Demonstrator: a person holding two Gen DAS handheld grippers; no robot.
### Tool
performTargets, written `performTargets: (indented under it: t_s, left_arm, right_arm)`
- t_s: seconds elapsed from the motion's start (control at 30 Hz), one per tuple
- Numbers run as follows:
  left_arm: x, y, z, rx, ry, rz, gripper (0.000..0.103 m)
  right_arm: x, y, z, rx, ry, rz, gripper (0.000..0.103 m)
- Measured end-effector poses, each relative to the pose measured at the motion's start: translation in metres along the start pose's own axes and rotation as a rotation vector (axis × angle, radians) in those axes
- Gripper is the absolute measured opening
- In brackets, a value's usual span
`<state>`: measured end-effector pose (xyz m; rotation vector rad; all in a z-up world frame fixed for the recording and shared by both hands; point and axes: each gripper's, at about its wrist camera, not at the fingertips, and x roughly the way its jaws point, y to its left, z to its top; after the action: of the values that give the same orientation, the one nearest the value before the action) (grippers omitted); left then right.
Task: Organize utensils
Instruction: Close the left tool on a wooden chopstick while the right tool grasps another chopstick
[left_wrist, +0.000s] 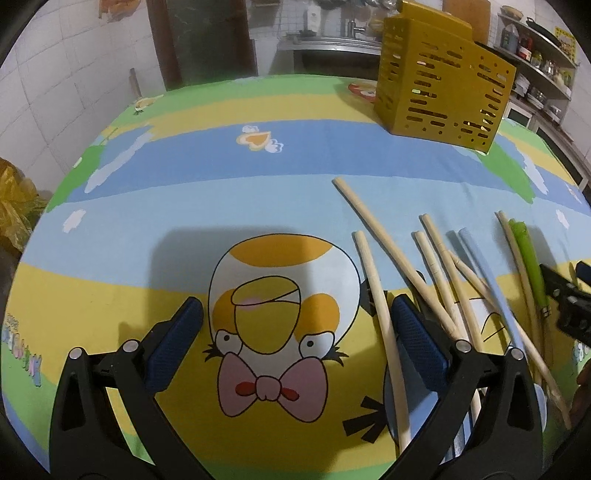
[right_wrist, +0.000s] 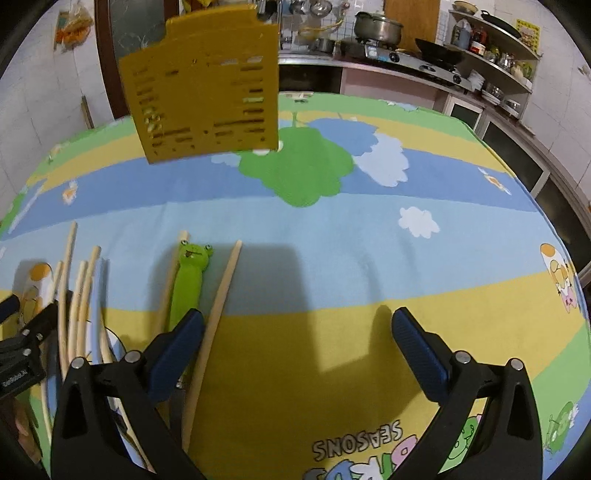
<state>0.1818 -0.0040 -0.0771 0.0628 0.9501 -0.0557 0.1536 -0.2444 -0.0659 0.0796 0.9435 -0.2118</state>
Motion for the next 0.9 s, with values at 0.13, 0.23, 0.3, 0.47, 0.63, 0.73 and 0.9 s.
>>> performTargets:
  t_s: [0.13,0.23,0.3,0.47,0.63,0.73,0.9]
  left_arm:
    - [0.0008,0.0030,-0.0007,-0.008,-0.007,-0.020,0.099]
    - [0.0010,0.0045,-0.0011,-0.014,-0.009,-0.028,0.099]
    - [0.0013,0.0043,-0.0014,-0.013,-0.009,-0.028,0.099]
    - [0.0024,0.0030,-0.0013,-0.009,-0.008,-0.025,0.099]
    - [0.0021,0.0037,-0.0008,-0.012,-0.009,-0.028,0.099]
    - [0.0013,0.0034,0.0001,-0.020,-0.012,-0.027,0.098]
    - [-0.0035,-0.0015,0.0024,-0.026,-0.020,-0.029,0.079]
  right_arm:
    - [0.0018,-0.0039,-0.0014,0.044,0.012,0.015,0.099]
    - [0.0033,-0.0075,-0.0050,0.068,-0.006,0.042,0.100]
    - [0.0037,-0.0079,-0.0052,0.072,-0.009,0.047,0.100]
    - [0.0056,-0.0084,-0.0039,0.073,-0.007,0.055,0.100]
    - [0.0071,-0.0089,-0.0020,0.056,-0.008,0.062,0.100]
    - [0.0066,-0.0067,-0.0003,0.047,-0.010,0.051,0.098]
    - [0.0026,-0.0007,0.0025,0.027,-0.016,0.047,0.080]
